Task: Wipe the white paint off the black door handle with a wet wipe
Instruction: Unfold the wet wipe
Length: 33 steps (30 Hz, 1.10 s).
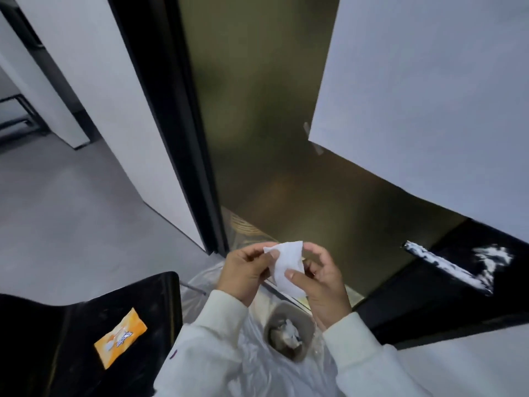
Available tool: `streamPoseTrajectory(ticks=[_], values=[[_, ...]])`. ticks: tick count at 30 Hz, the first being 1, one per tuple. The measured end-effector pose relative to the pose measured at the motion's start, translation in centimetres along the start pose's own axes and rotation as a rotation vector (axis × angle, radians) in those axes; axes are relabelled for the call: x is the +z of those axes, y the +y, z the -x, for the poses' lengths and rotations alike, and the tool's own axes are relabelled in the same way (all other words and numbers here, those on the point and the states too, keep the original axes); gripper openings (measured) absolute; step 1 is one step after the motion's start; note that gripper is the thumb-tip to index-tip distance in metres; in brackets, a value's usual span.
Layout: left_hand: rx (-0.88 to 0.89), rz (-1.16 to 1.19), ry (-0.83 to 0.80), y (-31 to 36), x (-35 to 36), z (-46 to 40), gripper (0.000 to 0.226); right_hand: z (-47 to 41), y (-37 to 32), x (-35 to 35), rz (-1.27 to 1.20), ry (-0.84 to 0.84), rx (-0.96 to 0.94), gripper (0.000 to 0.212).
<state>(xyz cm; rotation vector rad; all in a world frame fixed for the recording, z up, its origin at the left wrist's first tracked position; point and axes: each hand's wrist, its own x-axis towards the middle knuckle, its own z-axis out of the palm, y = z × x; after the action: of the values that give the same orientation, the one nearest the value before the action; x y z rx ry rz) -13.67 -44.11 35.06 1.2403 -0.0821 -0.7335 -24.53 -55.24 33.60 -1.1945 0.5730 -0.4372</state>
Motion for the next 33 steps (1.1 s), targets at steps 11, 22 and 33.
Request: streamPoseTrajectory(ticks=[11,22,33], values=[[0.399,-0.521,-0.194,3.8,7.6,-0.9,0.015,-0.4,-6.4,-4.8,0.192,0.090,-0.168,0.025],[0.379,-0.543,-0.172,4.0,12.8,-3.3,0.043,-0.9,-9.8,-4.8,0.043,0.348,-0.285,0.012],[0.345,-0.626,-0.253,1.0,17.3,-3.6,0.047,0.5,-10.1,-9.2,0.066,0.435,-0.229,0.014]])
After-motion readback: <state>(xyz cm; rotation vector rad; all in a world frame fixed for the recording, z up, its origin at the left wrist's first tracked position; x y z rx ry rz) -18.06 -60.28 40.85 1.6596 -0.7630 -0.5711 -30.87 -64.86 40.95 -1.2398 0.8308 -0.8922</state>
